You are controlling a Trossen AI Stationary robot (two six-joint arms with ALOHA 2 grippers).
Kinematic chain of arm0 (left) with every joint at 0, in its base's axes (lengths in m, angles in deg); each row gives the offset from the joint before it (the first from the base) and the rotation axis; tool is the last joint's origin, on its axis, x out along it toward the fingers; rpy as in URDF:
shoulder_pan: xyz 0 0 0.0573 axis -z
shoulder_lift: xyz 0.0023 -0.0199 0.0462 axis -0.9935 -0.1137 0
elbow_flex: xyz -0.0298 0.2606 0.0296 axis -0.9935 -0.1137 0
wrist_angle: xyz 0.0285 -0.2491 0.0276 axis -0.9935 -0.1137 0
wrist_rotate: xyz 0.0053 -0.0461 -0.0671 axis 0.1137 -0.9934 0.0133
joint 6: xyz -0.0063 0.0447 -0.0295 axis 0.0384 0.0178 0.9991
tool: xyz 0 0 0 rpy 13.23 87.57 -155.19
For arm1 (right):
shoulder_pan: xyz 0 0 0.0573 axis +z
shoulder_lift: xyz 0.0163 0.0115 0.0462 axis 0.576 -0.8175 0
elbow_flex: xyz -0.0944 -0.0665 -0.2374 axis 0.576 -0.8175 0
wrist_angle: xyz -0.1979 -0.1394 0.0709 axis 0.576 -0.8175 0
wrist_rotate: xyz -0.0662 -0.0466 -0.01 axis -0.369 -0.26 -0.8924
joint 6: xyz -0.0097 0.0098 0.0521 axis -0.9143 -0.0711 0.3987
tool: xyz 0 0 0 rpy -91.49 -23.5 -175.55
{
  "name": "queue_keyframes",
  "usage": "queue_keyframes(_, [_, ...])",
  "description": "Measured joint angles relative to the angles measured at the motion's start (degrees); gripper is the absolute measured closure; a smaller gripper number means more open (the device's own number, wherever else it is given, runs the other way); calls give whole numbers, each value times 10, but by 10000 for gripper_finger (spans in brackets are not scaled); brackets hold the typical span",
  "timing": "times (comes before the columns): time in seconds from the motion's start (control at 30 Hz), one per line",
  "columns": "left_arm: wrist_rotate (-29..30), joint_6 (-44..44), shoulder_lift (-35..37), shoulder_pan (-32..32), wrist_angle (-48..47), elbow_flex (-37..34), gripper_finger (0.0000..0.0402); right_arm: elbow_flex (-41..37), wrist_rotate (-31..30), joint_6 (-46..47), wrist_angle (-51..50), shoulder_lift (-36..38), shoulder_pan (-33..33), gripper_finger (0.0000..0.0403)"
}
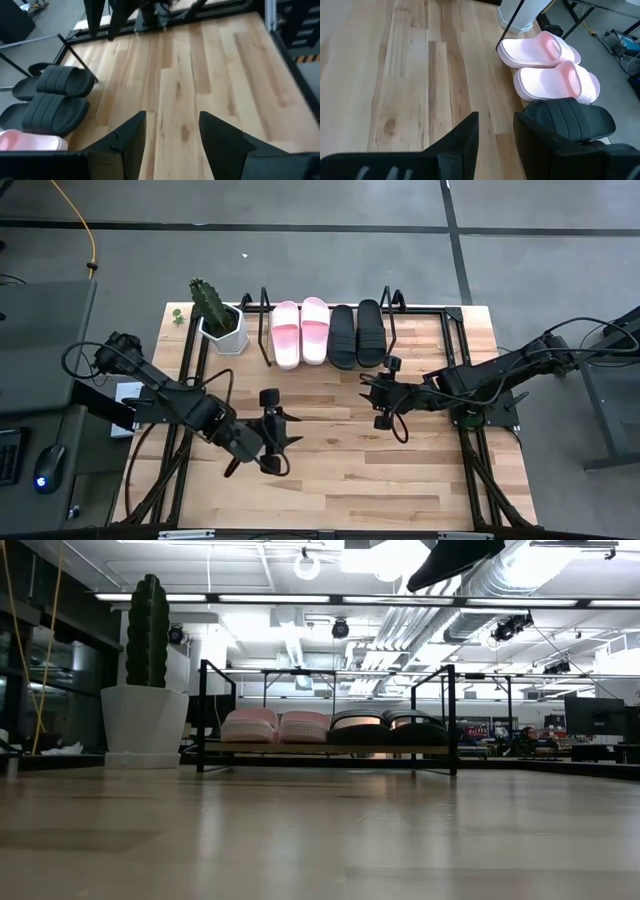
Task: Pick and place slides into the shelf
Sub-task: Return to Home Position
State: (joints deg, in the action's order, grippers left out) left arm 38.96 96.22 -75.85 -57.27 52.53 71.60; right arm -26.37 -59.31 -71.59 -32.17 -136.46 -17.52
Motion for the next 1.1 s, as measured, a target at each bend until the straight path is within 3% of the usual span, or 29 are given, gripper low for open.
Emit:
queue_keyframes(0.23, [4, 8, 33, 34, 5, 0, 231, 0, 18, -7, 50, 0, 1, 321])
queue_keyframes(0.43, [52, 5, 50, 79, 3, 0, 231, 0, 151, -62, 165, 0, 2, 388])
queue_keyframes(0.53, [78, 5, 60, 96, 3, 0, 231, 0, 188, -81, 207, 0, 2, 398])
queue_keyframes(0.63, [82, 6, 70, 104, 3, -1, 231, 0, 184, -86, 227, 0, 2, 391])
queue_keyframes(0.8, [118, 9, 103, 114, -3, -34, 232, 0, 122, -93, 231, 4, 19, 401])
queue_keyframes(0.93, [136, 39, 162, 113, -2, -82, 232, 0, 78, -100, 233, 23, 44, 401])
queue_keyframes(1.1, [143, 28, 255, 113, 53, -171, 232, 0, 73, -101, 235, 45, 79, 402])
